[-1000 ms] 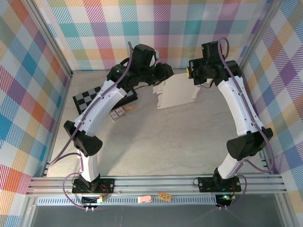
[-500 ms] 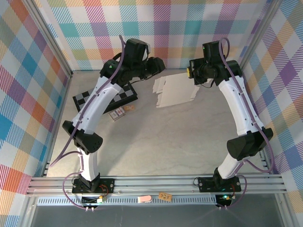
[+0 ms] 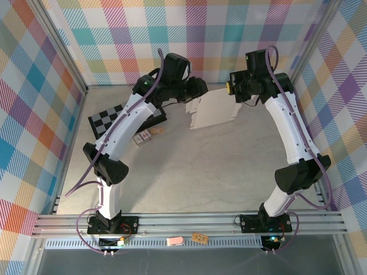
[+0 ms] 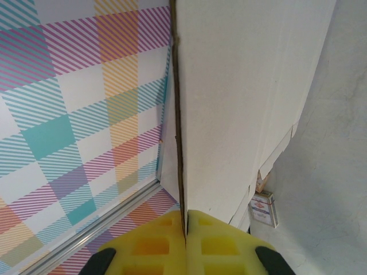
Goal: Fold the paper box
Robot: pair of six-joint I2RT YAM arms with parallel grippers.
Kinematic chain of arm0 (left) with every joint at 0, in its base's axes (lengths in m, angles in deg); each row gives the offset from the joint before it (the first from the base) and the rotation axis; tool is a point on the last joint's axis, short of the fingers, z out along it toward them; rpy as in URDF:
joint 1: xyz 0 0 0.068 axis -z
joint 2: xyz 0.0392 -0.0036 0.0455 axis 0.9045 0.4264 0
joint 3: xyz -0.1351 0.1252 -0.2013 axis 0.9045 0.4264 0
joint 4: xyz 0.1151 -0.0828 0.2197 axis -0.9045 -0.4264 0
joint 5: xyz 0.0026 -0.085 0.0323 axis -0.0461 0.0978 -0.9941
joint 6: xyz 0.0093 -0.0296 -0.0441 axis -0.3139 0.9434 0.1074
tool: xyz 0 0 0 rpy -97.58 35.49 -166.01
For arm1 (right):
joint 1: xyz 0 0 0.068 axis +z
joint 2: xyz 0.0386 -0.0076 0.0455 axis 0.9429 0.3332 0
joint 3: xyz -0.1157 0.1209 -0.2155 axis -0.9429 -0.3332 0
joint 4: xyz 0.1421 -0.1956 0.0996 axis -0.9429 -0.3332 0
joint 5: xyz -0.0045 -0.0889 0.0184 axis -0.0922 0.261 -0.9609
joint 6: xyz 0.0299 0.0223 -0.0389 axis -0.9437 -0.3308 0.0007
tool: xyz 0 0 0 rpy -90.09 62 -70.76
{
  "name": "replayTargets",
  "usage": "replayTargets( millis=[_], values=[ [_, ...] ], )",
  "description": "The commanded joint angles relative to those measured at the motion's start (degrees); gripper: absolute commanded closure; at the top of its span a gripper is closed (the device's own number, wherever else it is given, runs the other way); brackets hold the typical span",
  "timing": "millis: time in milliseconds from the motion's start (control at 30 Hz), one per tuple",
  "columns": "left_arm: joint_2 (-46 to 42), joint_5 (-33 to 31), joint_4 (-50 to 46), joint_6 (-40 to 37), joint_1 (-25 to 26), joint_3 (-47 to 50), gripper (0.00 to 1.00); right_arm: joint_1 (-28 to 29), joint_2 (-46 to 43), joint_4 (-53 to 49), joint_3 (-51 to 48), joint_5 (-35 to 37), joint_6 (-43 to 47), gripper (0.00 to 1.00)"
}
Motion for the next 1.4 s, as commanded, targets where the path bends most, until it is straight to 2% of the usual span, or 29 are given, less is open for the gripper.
replayTargets(
  millis=[0, 267, 400, 600, 767, 967, 1367],
  values=[
    [-2.8, -0.5, 0.5, -0.8, 0.7, 0.5, 0.64, -0.4, -0.1, 0.7, 0.6, -1.1, -0.5, 1.00],
    [-2.6, -0.5, 0.8, -0.6, 1.5, 1.5, 0.64, -0.4, -0.1, 0.9, 0.4, -1.5, -0.9, 1.00],
    [-2.4, -0.4, 3.2, 2.2, 1.7, 1.6, 0.64, -0.3, -0.6, 1.6, -0.6, -1.7, -1.0, 1.00],
    [-5.1, -1.3, 12.5, 8.3, 1.7, 8.6, 0.64, 0.4, -1.2, 3.0, -3.5, -2.7, -1.7, 1.00],
    [-4.5, -2.0, 14.5, 9.8, 1.5, 9.3, 0.68, 1.6, -1.3, 3.3, -4.1, -2.4, -1.6, 1.00],
    [-6.7, -4.0, 21.2, 13.8, 1.2, 13.8, 0.69, 2.4, -2.0, 4.1, -5.6, -2.3, -1.6, 1.00],
    [-12.1, -5.8, 35.6, 24.7, -0.7, 26.3, 0.62, 4.2, -5.7, 8.4, -12.6, -0.5, -2.0, 1.00]
  ],
)
